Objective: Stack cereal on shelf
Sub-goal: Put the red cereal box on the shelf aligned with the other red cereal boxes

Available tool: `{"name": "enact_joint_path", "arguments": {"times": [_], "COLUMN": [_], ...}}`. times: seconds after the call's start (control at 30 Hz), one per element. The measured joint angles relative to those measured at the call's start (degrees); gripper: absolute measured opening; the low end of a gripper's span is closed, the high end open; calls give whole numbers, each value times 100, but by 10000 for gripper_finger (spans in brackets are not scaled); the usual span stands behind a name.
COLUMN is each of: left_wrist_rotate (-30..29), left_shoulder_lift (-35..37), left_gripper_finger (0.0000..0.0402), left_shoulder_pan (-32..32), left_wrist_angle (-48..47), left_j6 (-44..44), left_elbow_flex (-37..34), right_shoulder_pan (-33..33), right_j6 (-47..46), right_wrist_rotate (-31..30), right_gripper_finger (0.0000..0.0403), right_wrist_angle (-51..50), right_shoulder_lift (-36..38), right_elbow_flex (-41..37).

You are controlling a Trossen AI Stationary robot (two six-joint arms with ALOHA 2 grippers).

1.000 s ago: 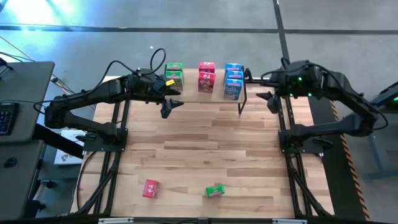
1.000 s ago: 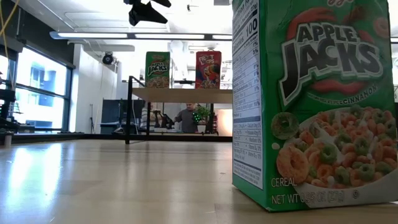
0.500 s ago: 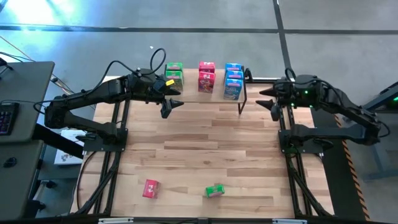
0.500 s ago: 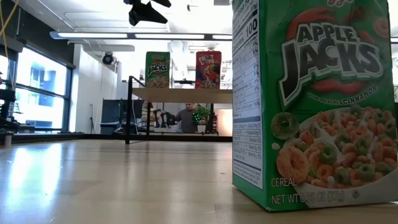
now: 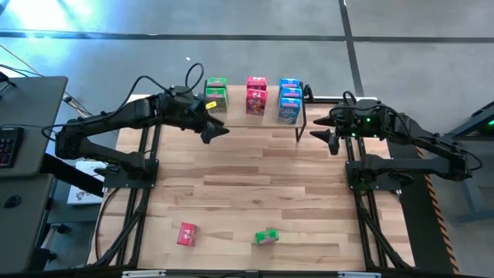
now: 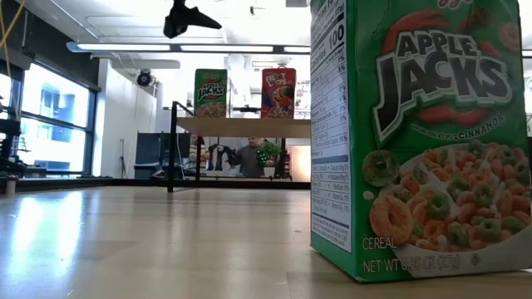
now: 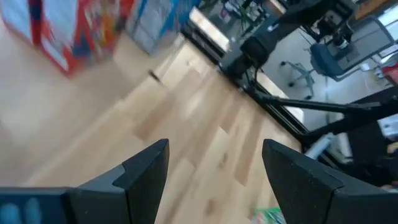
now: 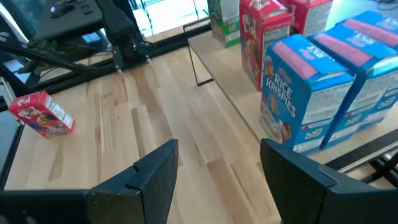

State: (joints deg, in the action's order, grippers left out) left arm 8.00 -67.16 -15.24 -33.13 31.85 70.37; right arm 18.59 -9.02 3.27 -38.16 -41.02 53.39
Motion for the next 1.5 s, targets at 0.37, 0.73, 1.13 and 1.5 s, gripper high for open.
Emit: {"name": "enact_joint_path", "arguments": {"times": [0.37,0.73,1.13,1.5], "left_wrist_rotate": [44,43,4,-483], "left_shoulder_lift": [59,352,501,373], "left_gripper_finger": [248,248,248,248], "left_shoulder_pan": [888,2049,3376,4201], "left_wrist_angle": [-1021,-1948,-2258,-2747], "left_j6": [1476,2612,4523,5914], "left_elbow_flex": [1,2,0,2], "right_shoulder_pan": [0,0,0,1], "right_j6": [0,2,2,2], "right_wrist_rotate": [37,37,39,39], "right_gripper_finger": [220,220,220,220], "right_wrist_angle": [-12,-14,-15,-15], "right_shoulder_lift": [-50,-52,-52,-53], "right_elbow_flex": [2,9,11,11]}}
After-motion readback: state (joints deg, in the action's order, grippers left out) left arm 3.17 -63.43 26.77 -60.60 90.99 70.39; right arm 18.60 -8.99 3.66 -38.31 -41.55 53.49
